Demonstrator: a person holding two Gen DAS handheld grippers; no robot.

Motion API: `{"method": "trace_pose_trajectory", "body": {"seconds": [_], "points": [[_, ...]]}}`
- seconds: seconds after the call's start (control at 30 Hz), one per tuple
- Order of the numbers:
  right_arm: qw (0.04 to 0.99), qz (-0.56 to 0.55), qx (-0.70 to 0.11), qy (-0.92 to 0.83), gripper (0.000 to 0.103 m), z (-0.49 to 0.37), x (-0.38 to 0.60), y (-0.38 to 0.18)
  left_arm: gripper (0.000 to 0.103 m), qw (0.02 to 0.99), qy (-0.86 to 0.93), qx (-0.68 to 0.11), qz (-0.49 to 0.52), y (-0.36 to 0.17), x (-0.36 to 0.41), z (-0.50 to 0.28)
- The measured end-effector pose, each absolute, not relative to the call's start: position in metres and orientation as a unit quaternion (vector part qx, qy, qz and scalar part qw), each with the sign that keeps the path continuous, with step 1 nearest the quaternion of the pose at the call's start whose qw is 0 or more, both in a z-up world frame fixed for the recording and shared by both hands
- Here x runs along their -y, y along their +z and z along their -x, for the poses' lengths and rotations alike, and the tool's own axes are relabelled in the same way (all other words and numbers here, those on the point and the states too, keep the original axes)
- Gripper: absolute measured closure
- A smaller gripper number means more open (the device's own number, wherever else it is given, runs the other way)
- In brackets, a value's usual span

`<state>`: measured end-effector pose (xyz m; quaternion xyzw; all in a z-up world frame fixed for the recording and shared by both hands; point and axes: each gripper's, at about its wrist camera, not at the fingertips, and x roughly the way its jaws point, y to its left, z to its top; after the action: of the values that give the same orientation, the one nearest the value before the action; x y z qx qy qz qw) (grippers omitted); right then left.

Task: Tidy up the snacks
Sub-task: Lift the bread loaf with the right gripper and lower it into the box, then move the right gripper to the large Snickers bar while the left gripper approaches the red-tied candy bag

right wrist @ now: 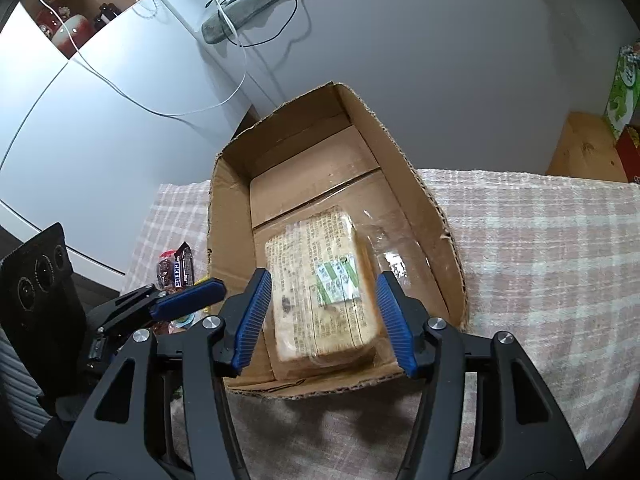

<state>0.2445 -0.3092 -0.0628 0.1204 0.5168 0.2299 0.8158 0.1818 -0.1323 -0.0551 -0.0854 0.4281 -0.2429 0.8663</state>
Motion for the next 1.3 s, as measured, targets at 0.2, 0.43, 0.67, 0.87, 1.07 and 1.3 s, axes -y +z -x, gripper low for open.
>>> {"method": "trace_pose_trajectory", "body": {"seconds": [0.2,0.43,0.67,0.87,1.07,1.3], "points": [[0.825,-0.11,-0.503,0.232,0.045,-0.23,0.308,-0.054,0.059,0.876,-0.235,-0.413,0.084,-0.038,0.117,-0.166],[0.841,-0.085,-0.474,0.247,0.038,-0.201,0.293,-0.037,0.057,0.89,-0.208,-0.395,0.09,-0.024,0.078,-0.136],[0.854,-0.045,-0.447,0.263,0.028,-0.166,0.269,-0.033,0.057,0.9,-0.162,-0.386,0.119,-0.024,0.023,-0.104],[0.856,0.007,-0.438,0.275,0.028,-0.132,0.243,-0.035,0.057,0.898,-0.118,-0.395,0.153,-0.038,-0.024,-0.079],[0.841,0.033,-0.444,0.309,0.028,-0.099,0.21,-0.052,0.057,0.886,-0.098,-0.423,0.165,-0.066,-0.049,-0.065],[0.828,0.084,-0.435,0.344,0.028,-0.059,0.156,-0.073,0.057,0.873,-0.099,-0.44,0.186,-0.088,-0.062,-0.067]]}}
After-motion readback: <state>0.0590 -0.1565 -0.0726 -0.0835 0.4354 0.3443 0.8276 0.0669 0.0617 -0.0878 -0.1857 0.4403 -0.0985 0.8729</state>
